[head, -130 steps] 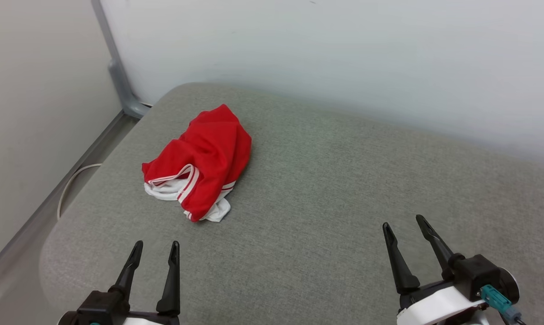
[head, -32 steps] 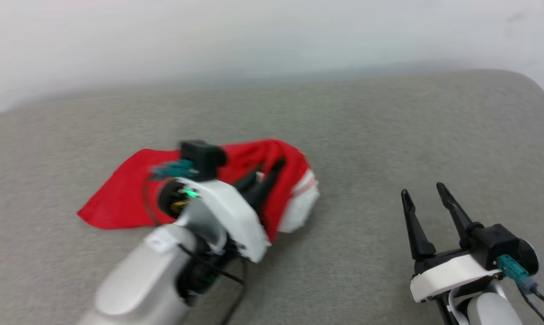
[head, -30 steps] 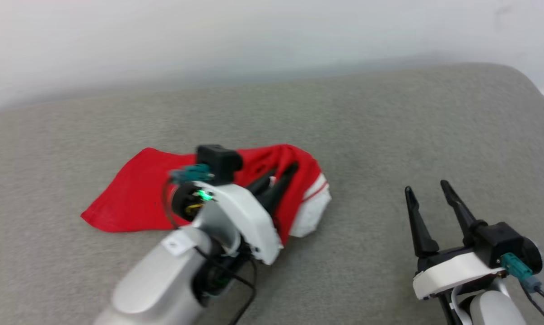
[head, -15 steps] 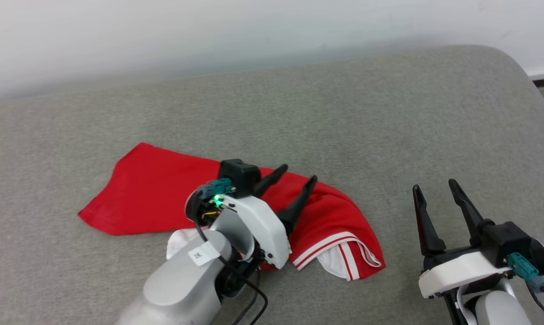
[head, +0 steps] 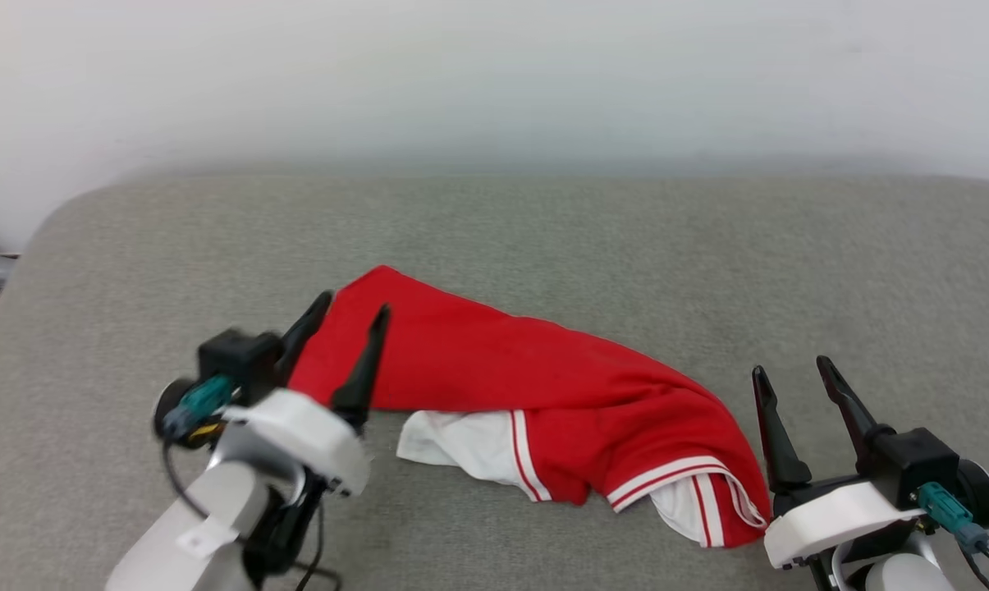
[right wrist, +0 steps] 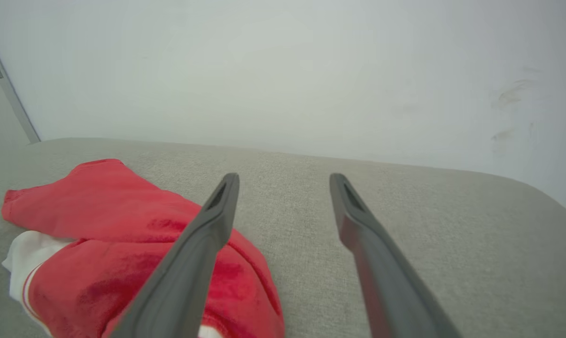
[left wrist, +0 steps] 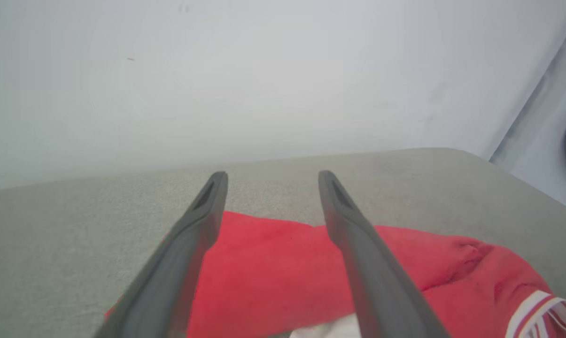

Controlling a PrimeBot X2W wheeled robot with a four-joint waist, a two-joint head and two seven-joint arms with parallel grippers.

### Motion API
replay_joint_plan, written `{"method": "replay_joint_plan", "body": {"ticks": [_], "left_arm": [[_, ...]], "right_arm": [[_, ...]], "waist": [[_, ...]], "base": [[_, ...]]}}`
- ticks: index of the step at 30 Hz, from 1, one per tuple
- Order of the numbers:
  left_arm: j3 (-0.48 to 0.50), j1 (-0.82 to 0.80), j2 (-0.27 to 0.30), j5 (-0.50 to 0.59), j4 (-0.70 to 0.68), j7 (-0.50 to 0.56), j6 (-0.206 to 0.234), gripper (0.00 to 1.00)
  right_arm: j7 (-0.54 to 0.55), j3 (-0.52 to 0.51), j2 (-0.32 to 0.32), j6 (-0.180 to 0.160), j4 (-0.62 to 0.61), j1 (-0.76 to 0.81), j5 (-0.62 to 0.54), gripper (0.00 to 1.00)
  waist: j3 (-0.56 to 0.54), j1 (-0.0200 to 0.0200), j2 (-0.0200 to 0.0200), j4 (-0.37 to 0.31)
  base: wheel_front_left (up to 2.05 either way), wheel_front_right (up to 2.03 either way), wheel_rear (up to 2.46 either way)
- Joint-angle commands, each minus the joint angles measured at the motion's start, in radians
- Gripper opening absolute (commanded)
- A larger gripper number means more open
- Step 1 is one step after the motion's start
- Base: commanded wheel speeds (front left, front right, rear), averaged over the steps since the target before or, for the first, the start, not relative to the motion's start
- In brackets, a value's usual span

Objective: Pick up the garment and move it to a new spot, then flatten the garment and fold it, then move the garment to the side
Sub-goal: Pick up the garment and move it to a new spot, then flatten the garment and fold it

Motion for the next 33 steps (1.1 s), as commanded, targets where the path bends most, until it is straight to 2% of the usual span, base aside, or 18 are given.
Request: {"method": "replay_joint_plan", "body": {"ticks": [1, 4, 6, 10, 14, 20, 26, 30, 33], "left_arm": [[0.008, 0.022, 0.002, 0.005, -0.011, -0.005, 0.005, 1.0], [0.081, 0.117, 0.018, 0.045, -0.106, -0.006, 0.031, 1.0], [0.138, 0.19, 0.009, 0.08, -0.172, -0.005, 0.041, 1.0], [0.222, 0.321, -0.033, 0.155, -0.268, -0.005, 0.028, 1.0], [0.284, 0.426, -0.097, 0.212, -0.299, -0.005, 0.004, 1.0], [0.345, 0.485, -0.176, 0.287, -0.287, -0.005, -0.046, 1.0], [0.386, 0.486, -0.223, 0.329, -0.248, -0.005, -0.097, 1.0], [0.362, 0.457, -0.241, 0.331, -0.186, 0.004, -0.112, 1.0], [0.339, 0.418, -0.247, 0.324, -0.145, 0.078, -0.115, 1.0]], "right_arm": [[-0.002, 0.001, 0.001, -0.001, -0.001, 0.016, 0.0, 1.0], [-0.002, 0.01, 0.001, -0.001, -0.019, 0.018, 0.014, 1.0], [-0.002, 0.022, 0.001, -0.001, -0.037, 0.026, 0.029, 1.0], [-0.002, 0.036, 0.001, -0.001, -0.058, 0.041, 0.039, 1.0], [-0.002, 0.046, 0.001, -0.001, -0.059, 0.051, 0.038, 1.0], [-0.002, 0.054, 0.001, -0.001, -0.06, 0.052, 0.041, 1.0], [-0.002, 0.058, 0.001, -0.001, -0.063, 0.046, 0.038, 1.0], [-0.002, 0.062, 0.001, -0.001, -0.064, 0.035, 0.036, 1.0], [-0.002, 0.065, 0.001, -0.001, -0.066, 0.032, 0.032, 1.0]], "waist": [[-0.019, 0.0, 0.0, 0.022], [-0.025, 0.0, 0.0, 0.039], [-0.029, 0.0, 0.0, 0.045], [-0.039, 0.0, 0.0, 0.05], [-0.043, 0.0, 0.0, 0.048], [-0.041, 0.0, 0.0, 0.039], [-0.032, 0.0, 0.0, 0.026], [-0.017, 0.0, 0.0, 0.012], [0.0, 0.0, 0.0, 0.002]], "base": [[0.0, 0.0, 0.0], [0.0, 0.0, 0.0], [0.0, 0.0, 0.0], [0.0, 0.0, 0.0], [0.0, 0.0, 0.0], [0.0, 0.0, 0.0], [0.0, 0.0, 0.0], [0.0, 0.0, 0.0], [0.0, 0.0, 0.0]]}}
